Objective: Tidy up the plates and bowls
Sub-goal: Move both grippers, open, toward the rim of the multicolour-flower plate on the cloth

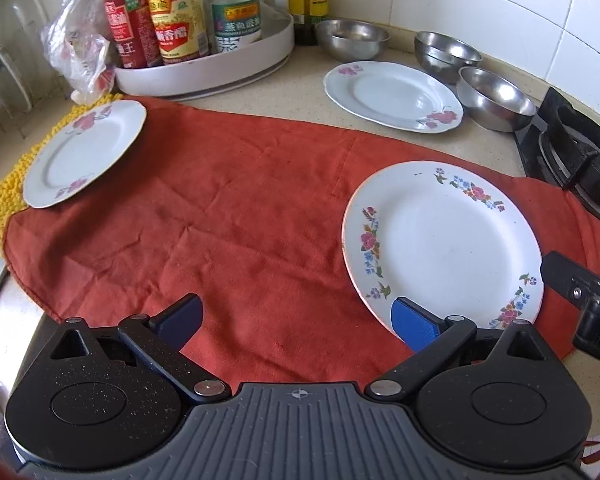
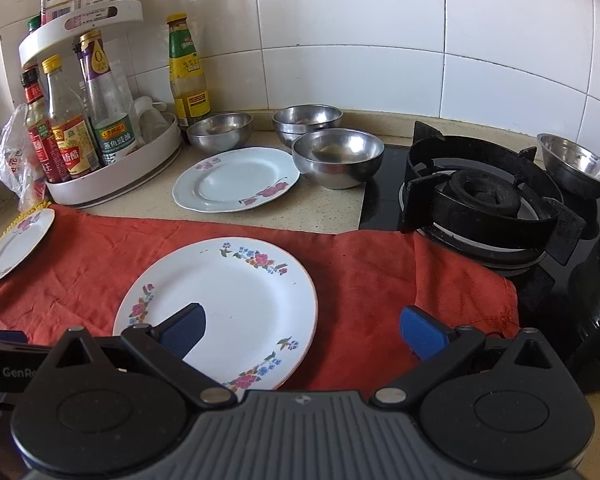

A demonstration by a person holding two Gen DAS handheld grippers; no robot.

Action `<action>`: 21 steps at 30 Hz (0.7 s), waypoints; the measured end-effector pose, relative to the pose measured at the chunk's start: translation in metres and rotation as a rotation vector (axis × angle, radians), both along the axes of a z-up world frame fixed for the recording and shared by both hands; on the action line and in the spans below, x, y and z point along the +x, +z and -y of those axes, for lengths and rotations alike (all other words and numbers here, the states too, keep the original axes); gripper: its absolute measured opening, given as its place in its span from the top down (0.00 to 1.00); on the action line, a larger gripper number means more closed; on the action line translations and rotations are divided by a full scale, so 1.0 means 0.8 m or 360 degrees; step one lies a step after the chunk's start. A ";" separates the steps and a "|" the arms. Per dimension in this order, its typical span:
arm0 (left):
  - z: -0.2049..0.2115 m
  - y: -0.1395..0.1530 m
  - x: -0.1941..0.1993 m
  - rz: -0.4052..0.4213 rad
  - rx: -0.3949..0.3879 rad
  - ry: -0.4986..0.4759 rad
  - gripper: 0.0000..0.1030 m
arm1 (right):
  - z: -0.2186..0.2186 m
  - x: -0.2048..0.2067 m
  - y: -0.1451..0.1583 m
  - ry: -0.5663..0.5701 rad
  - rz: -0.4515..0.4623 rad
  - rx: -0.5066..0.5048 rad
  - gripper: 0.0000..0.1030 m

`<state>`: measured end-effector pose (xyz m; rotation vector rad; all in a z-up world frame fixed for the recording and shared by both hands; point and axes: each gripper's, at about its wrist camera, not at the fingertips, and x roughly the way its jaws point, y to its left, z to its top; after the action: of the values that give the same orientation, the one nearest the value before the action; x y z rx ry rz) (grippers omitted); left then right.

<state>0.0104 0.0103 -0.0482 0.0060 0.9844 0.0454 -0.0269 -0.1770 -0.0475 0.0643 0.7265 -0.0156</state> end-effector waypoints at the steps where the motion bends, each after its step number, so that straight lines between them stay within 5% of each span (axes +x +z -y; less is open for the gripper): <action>1: 0.001 0.000 0.001 -0.0001 -0.0003 -0.0013 0.01 | -0.001 0.001 0.001 -0.0003 0.0003 0.0001 0.00; 21: -0.002 0.008 0.014 0.0050 0.0055 -0.0094 0.01 | -0.020 0.010 0.000 0.0027 -0.0004 -0.0014 0.00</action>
<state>0.0220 0.0116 -0.0419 0.0661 0.9516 0.0085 -0.0186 -0.1610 -0.0472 0.0494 0.7295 -0.0026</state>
